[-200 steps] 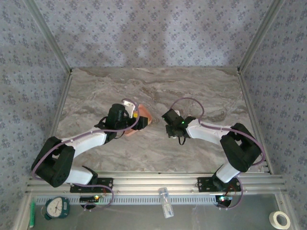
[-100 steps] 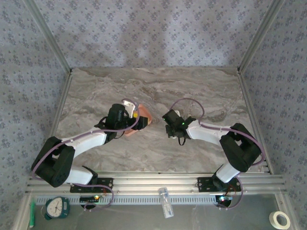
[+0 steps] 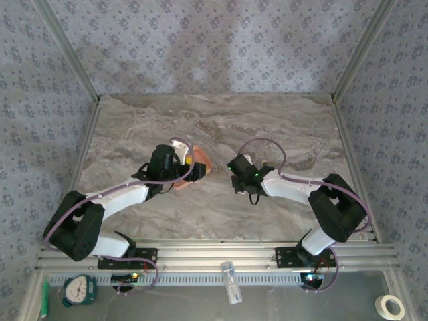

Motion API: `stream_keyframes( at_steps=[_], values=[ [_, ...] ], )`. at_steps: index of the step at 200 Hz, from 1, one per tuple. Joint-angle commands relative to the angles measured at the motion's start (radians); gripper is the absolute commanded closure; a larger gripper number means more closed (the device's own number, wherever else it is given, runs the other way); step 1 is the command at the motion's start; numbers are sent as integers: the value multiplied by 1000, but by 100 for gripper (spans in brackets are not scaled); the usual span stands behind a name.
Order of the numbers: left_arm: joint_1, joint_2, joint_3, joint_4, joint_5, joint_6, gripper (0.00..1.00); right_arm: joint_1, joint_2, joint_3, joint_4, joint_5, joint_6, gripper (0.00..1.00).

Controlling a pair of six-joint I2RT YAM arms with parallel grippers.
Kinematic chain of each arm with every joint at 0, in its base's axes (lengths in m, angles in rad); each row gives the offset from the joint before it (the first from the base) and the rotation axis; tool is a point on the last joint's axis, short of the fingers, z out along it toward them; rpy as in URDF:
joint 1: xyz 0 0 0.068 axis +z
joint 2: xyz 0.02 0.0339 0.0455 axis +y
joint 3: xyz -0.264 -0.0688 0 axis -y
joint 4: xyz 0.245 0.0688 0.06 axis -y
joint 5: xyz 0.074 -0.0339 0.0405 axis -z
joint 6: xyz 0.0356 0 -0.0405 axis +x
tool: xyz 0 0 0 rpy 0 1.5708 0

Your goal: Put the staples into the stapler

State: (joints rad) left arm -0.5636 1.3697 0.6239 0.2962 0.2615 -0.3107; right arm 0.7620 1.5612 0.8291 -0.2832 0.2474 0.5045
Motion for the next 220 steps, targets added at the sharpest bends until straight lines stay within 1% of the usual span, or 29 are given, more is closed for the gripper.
stream_keyframes(
  at_steps=[1, 28, 61, 121, 157, 178, 220],
  values=[
    [-7, -11, 10, 20, -4, 14, 22, 8, -17, -19, -45, 3, 6, 84],
    [-6, -9, 13, 20, -1, 16, 22, 10, -23, -18, -47, 0, 6, 83],
    [-9, -9, 15, 20, -1, 16, 22, 10, -35, -2, -61, -2, 3, 80],
    [-9, -15, 12, 18, -1, 15, 22, 14, -122, 40, -127, 10, -6, 69],
    [-10, -15, 21, 2, -7, -9, 22, 11, -173, 60, -173, 4, -6, 69],
    [-11, -16, 45, -48, -19, -30, 22, 11, -190, 84, -192, 4, -14, 68],
    [15, -26, 119, -245, -53, -41, 22, 19, -201, 155, -200, -39, -43, 67]
  ],
)
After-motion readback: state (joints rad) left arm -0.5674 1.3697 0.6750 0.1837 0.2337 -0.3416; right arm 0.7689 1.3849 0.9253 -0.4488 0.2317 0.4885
